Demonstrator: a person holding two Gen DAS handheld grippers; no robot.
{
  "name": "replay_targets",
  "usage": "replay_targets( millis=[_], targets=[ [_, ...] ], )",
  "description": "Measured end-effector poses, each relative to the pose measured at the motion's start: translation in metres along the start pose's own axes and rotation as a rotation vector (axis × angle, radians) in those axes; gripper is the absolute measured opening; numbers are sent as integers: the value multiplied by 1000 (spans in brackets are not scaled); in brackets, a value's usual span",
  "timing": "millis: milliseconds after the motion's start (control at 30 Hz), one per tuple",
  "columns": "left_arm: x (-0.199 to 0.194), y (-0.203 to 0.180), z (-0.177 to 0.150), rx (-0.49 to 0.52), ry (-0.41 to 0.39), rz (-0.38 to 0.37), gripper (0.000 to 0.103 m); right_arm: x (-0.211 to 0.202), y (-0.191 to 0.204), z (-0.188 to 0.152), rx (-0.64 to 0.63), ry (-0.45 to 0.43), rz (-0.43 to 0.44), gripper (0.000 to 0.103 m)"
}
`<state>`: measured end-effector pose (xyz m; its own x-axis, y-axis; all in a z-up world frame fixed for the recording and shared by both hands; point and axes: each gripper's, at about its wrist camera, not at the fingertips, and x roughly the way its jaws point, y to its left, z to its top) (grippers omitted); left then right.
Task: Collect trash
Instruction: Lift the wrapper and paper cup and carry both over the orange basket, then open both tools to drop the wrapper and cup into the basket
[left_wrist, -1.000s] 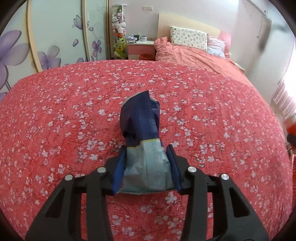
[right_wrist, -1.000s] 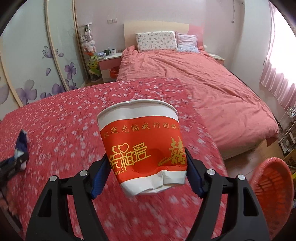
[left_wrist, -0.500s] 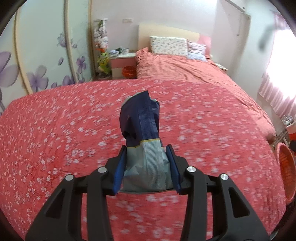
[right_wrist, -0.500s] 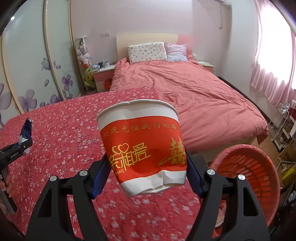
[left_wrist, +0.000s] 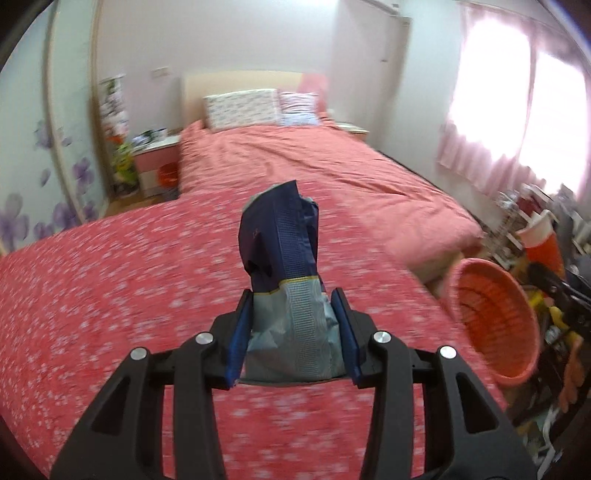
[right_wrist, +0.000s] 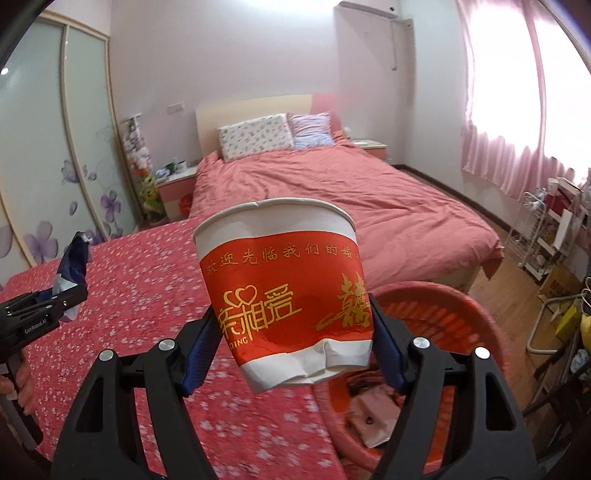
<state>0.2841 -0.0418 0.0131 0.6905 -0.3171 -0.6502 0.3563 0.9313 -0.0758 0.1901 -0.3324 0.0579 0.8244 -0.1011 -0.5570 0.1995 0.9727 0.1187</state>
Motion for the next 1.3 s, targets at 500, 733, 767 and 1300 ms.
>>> replay_targets(
  millis=[500, 733, 767, 1300],
  targets=[
    [18, -164, 0, 182, 20, -277, 42, -9, -84, -19, 158, -13, -136, 72],
    [39, -207, -8, 221, 57, -345, 42, -10, -110, -24, 217, -12, -161, 73],
    [42, -213, -9, 225, 63, -353, 42, -8, -112, -25, 223, -9, -162, 73],
    [89, -256, -22, 228, 154, -403, 48, 12, -162, -32, 357, 40, -80, 75]
  ],
)
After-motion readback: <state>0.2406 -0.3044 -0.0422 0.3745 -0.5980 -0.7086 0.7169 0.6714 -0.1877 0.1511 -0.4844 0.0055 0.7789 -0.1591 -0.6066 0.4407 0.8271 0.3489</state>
